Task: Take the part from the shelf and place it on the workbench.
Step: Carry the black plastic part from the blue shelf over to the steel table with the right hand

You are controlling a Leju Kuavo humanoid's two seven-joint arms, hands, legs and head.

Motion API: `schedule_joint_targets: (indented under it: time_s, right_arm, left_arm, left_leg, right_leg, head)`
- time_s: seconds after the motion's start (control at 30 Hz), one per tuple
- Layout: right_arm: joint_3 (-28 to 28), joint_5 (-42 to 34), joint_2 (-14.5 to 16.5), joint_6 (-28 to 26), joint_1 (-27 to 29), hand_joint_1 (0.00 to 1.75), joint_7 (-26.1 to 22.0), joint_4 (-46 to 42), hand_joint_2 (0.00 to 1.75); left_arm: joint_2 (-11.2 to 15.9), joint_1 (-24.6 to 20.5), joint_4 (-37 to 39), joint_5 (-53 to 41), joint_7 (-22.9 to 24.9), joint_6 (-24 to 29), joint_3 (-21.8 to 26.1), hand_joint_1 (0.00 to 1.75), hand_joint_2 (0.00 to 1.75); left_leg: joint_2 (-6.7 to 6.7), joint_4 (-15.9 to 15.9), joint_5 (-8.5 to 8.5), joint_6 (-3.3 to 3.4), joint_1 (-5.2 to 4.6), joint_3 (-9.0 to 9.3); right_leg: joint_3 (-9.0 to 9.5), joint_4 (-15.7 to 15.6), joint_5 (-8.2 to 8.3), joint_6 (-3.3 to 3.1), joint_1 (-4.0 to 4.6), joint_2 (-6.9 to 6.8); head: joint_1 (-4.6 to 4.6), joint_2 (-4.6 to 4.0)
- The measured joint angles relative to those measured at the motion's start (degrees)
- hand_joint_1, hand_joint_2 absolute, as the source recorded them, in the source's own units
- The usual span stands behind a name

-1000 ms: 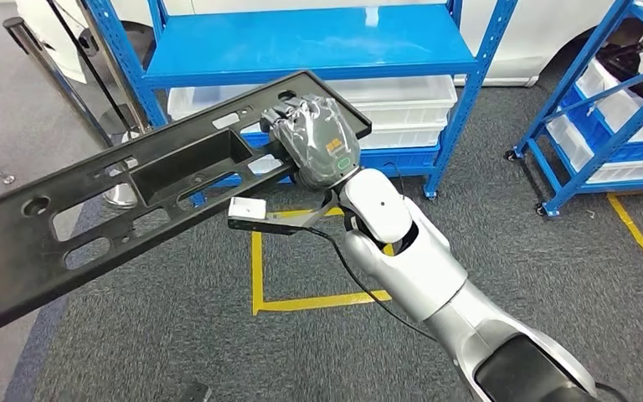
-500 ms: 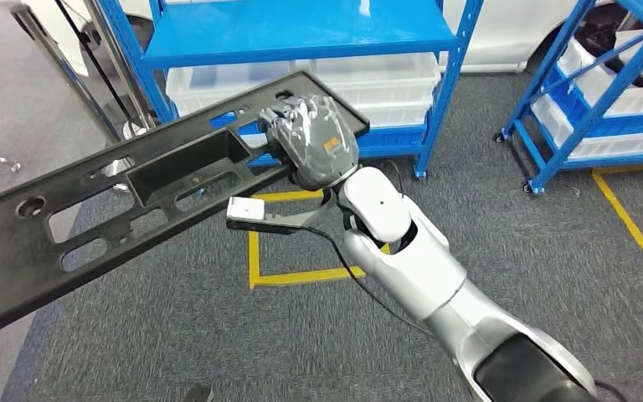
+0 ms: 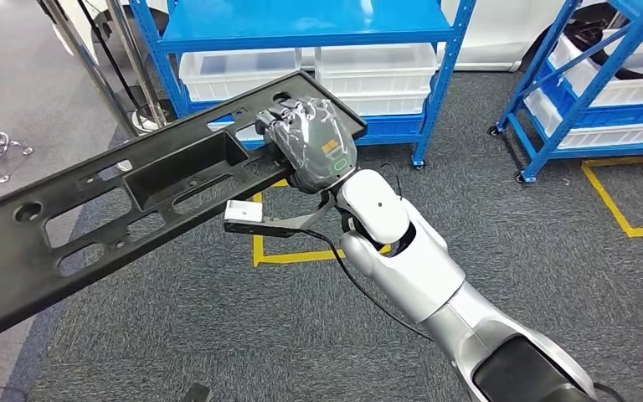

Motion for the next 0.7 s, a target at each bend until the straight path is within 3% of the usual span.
schedule_joint_targets:
  time_s: [0.07,0.1,0.13,0.2,0.23,0.27,0.33,0.37,0.4,0.47,0.53,0.6,0.63,0.67,0.7]
  right_arm:
    - [0.0,-0.2,-0.1,-0.1,0.1,1.75,-0.2,0.0,1.75]
    - [0.0,-0.3,-0.1,-0.1,0.3,1.75,-0.3,0.1,1.75]
    - [0.0,-0.4,-0.1,-0.1,0.4,1.75,-0.4,0.1,1.75]
    - [0.0,-0.4,-0.2,-0.1,0.6,1.75,-0.5,0.1,1.75]
    - [0.0,-0.4,-0.3,-0.1,0.6,1.75,-0.5,0.1,1.75]
    - [0.0,-0.4,-0.3,-0.1,0.6,1.75,-0.5,0.0,1.75]
    - [0.0,-0.4,-0.2,-0.2,0.5,1.75,-0.6,-0.1,1.75]
    - [0.0,-0.4,-0.1,-0.2,0.4,1.75,-0.6,-0.2,1.75]
    - [0.0,-0.5,-0.1,-0.2,0.4,1.75,-0.6,-0.2,1.75]
    - [0.0,-0.5,-0.1,-0.2,0.4,1.75,-0.6,-0.2,1.75]
    - [0.0,-0.5,0.0,-0.2,0.5,1.75,-0.6,-0.2,1.75]
    - [0.0,-0.5,0.0,-0.2,0.5,1.75,-0.6,-0.1,1.75]
    - [0.0,-0.5,0.0,-0.2,0.6,1.75,-0.6,-0.1,1.75]
    - [0.0,-0.5,0.0,-0.2,0.7,1.75,-0.6,-0.1,1.75]
    - [0.0,-0.5,0.0,-0.1,0.7,1.75,-0.6,0.0,1.75]
  left_arm:
    - [-0.1,0.1,0.0,-0.1,-0.6,0.1,0.0,0.0,1.75]
    - [-0.2,0.1,0.0,-0.1,-0.8,0.1,0.0,0.0,1.75]
    - [-0.2,0.2,0.0,-0.1,-0.9,0.2,0.0,0.0,1.75]
    - [-0.2,0.3,0.0,-0.1,-0.9,0.2,0.0,0.0,1.75]
    - [-0.2,0.3,0.0,-0.1,-0.9,0.2,0.0,0.0,1.75]
    - [-0.2,0.4,0.0,-0.1,-0.9,0.2,0.0,0.0,1.75]
    - [-0.3,0.4,0.0,-0.1,-1.0,0.2,0.0,0.0,1.75]
    - [-0.4,0.4,0.0,-0.1,-1.0,0.2,0.0,0.0,1.75]
    - [-0.4,0.4,0.0,-0.1,-1.1,0.2,0.0,0.0,1.75]
    - [-0.5,0.5,0.0,-0.1,-1.1,0.2,0.0,0.0,1.75]
    - [-0.5,0.6,0.0,-0.1,-1.1,0.2,0.0,0.0,1.75]
    - [-0.5,0.7,0.0,-0.1,-1.1,0.2,0.0,0.0,1.75]
    - [-0.5,0.8,0.0,-0.1,-1.1,0.2,0.0,0.0,1.75]
    - [-0.5,0.8,0.0,-0.1,-1.1,0.2,0.0,0.0,1.75]
    - [-0.5,0.9,0.0,0.0,-1.2,0.2,0.1,0.0,1.75]
  left_leg:
    - [0.15,-0.1,1.6,0.71,0.05,-1.78]
    - [0.19,-0.1,2.36,0.81,0.03,-2.77]
    - [0.2,0.0,3.09,0.73,0.01,-3.79]
    - [0.21,0.5,4.35,0.49,0.01,-5.89]
    - [0.21,0.8,4.86,0.31,0.02,-6.86]
    - [0.2,1.3,5.22,0.12,-0.01,-7.71]
    - [0.18,2.3,5.69,-0.39,-0.08,-8.82]
    - [0.18,2.6,5.92,-0.73,-0.08,-9.18]
    - [0.18,2.7,6.2,-1.1,-0.07,-9.43]
    - [0.04,3.5,5.8,-1.8,0.12,-10.1]
    - [-0.14,7.4,2.59,-2.4,0.37,-11.67]
    - [-0.18,14.6,-1.62,-2.98,0.67,-14.25]
    - [-0.18,17.6,-2.73,-3.23,0.85,-15.17]
    - [-0.17,18.7,-2.78,-3.41,1.02,-15.24]
    - [-0.17,17.7,-1.83,-3.55,1.2,-14.23]
  right_leg:
    - [-1.57,6.1,-6.1,0.49,-0.17,0.15]
    - [-2.27,9.9,-8.12,0.71,-0.25,0.15]
    - [-2.6,13.1,-8.45,0.9,-0.34,0.15]
    - [-1.29,15.3,-5.5,1.07,-0.52,0.13]
    - [0.87,13.5,-4.11,1.0,-0.58,0.12]
    - [3.99,10.1,-4.14,0.8,-0.57,0.1]
    - [9.86,2.4,-6.96,0.36,-0.32,0.09]
    - [11.39,0.0,-8.39,0.17,-0.14,0.1]
    - [11.83,-1.2,-8.95,-0.02,-0.05,0.12]
    - [11.65,-1.9,-8.55,-0.66,-0.24,0.05]
    - [11.23,-2.2,-7.73,-1.33,-0.45,-0.06]
    - [10.43,-2.0,-7.14,-1.57,-0.35,-0.09]
    - [10.0,-1.9,-6.92,-1.54,-0.31,-0.1]
    - [9.59,-1.7,-6.75,-1.47,-0.3,-0.1]
    - [9.22,-1.5,-6.63,-1.38,-0.33,-0.09]
  head:
    - [0.0,0.0]
    - [0.0,0.0]
    - [0.0,0.0]
    - [0.0,0.0]
    - [-0.01,0.0]
    - [-0.01,0.0]
    - [-0.02,0.0]
    - [-0.03,0.0]
    - [-0.03,0.0]
    - [-0.03,0.0]
    - [-0.03,0.0]
    - [-0.03,0.0]
    - [-0.03,0.0]
    - [-0.03,0.0]
    - [-0.04,0.0]
